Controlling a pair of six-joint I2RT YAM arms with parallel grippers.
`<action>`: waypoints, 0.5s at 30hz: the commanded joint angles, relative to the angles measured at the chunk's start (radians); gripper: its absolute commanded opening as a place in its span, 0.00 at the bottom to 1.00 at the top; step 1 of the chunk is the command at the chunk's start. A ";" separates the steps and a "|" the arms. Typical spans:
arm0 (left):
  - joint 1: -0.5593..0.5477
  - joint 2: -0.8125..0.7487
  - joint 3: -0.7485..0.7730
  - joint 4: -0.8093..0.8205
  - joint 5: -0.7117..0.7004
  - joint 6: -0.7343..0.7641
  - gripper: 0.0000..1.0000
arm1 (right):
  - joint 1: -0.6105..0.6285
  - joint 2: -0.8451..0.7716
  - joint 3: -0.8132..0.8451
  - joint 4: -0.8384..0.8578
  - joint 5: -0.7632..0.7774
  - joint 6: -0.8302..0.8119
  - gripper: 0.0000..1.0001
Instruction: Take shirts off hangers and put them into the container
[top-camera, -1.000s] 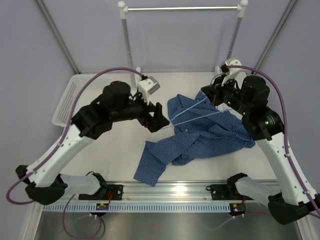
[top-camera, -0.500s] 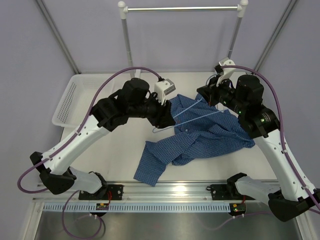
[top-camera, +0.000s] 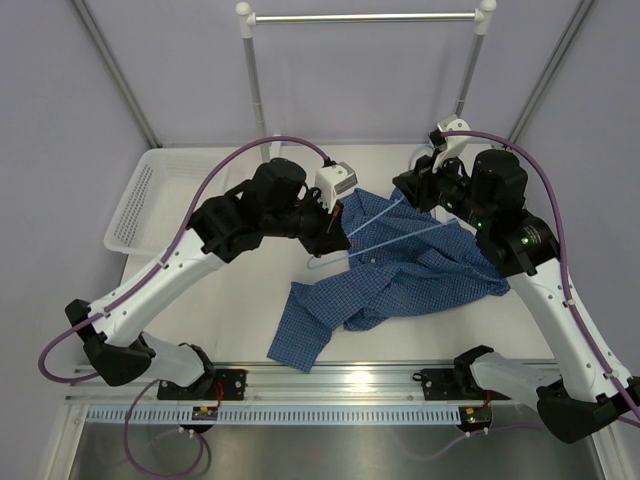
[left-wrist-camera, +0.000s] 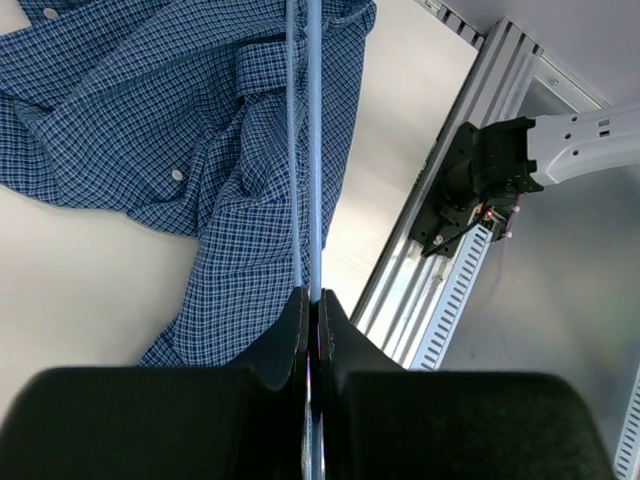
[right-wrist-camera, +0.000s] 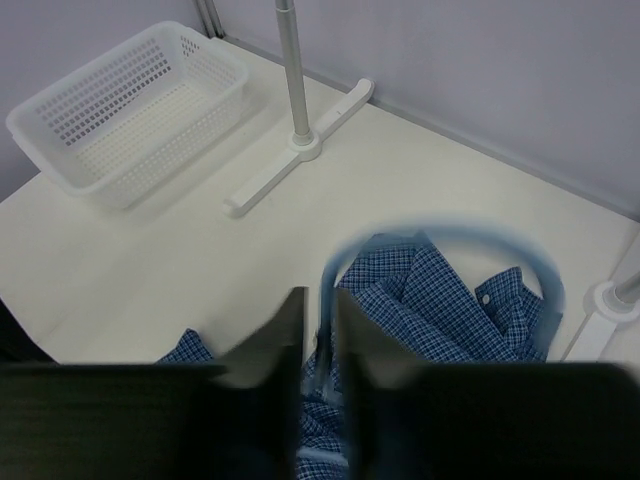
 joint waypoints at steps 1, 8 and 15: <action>-0.005 -0.024 0.011 0.032 -0.040 0.018 0.00 | 0.012 -0.019 0.022 0.044 0.008 -0.005 0.39; 0.010 -0.113 -0.053 0.033 -0.219 0.056 0.00 | 0.013 -0.117 0.011 -0.044 0.076 0.031 1.00; 0.081 -0.184 -0.104 0.070 -0.494 0.065 0.00 | 0.012 -0.291 0.022 -0.151 0.212 0.060 1.00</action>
